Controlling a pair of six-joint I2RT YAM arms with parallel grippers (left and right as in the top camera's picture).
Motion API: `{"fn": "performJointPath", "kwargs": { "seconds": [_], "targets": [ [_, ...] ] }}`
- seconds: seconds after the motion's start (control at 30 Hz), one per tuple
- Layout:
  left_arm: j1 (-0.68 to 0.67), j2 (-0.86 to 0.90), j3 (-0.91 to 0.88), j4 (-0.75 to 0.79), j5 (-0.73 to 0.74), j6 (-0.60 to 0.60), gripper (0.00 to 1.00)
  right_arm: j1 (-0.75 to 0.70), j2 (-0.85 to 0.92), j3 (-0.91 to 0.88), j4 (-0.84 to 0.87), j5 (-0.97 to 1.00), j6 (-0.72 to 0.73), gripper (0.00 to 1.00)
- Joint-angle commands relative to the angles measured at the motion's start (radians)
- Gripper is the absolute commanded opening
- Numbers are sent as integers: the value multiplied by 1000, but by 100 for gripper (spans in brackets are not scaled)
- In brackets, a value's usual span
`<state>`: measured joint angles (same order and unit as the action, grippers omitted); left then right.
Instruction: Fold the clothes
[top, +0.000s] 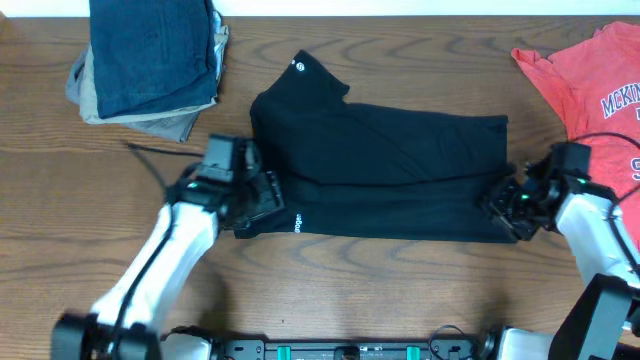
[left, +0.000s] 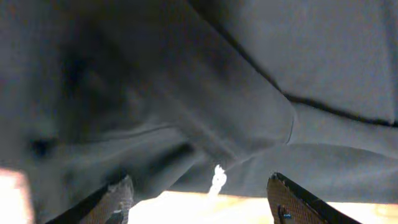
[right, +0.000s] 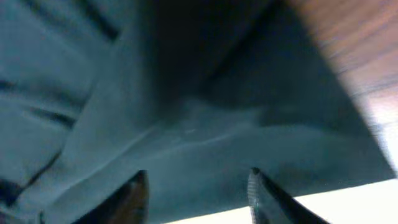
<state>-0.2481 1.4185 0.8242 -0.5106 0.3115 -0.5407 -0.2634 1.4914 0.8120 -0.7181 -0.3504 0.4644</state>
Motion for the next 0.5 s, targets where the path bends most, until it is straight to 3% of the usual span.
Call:
{"fn": "performJointPath", "kwargs": {
  "seconds": [0.0, 0.23, 0.47],
  "targets": [
    [-24, 93, -8, 53, 17, -64, 71, 56, -15, 17, -1, 3, -18, 65],
    [-23, 245, -8, 180, 17, -124, 64, 117, -15, 17, -1, 14, -21, 65],
    [-23, 272, -8, 220, 16, -142, 58, 119, -15, 17, 2, 14, -26, 65]
  ]
}}
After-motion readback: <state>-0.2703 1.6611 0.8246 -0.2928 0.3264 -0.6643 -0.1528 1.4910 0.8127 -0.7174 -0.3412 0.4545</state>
